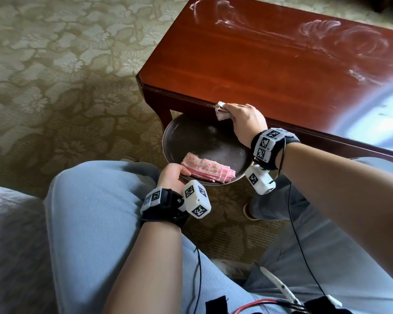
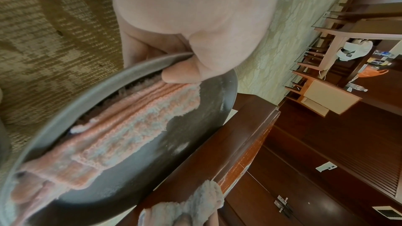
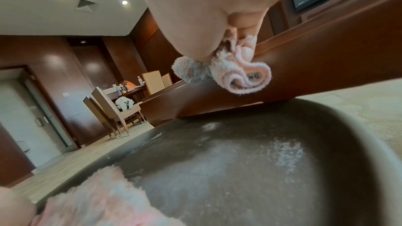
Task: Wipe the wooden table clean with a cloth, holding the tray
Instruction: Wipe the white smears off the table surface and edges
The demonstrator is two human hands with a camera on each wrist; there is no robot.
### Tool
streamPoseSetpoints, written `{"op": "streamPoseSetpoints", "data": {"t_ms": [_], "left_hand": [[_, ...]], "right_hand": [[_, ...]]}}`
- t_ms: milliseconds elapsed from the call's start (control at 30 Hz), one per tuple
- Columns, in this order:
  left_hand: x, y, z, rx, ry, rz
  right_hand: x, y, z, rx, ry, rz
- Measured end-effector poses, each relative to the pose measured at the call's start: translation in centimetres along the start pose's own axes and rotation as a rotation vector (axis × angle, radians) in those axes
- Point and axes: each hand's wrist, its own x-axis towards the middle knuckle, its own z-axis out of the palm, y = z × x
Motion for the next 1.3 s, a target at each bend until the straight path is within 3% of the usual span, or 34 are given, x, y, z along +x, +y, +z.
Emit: {"op": "streamPoseSetpoints", "data": {"t_ms": [133,433,533,633,733,1033,1300], "left_hand": [[-0.5,-0.2,-0.8,-0.067,-0.076,-0.053],[-0.5,0.3,-0.7,-0.072,-0.067,-0.083],[-0.1,0.1,-0.7,-0.057,-0.066,-0.083],[0.1,0.0,-0.6,-0.077,-0.063,-0.083],[0.6,0.1,-0.8,-0.037,-0.062,-0.087],[0.8,0.2,-1.1,-0.074,-0.11,-0.081],[1.1,0.0,-1.2,-0.098,-0.152,-0.085]], "right_hand": [[1.1,-0.4,1.0,0.026,-0.017,0.003],[2.3,-0.9,0.0,0.162,-0.099,-0.069],[2.3,-0.3,-1.0,0.154,-0.024,-0.102],[2.9,0.6,-1.4,0.115,0.103,-0.025],[3.5,0.4,-1.2,0.059,0.129,-0.026],[3.4,-0.9,1.4,-0.082,0.018,-0.328],[2.3,-1.6,1.4,-0.077,-0.043,-0.238]]}}
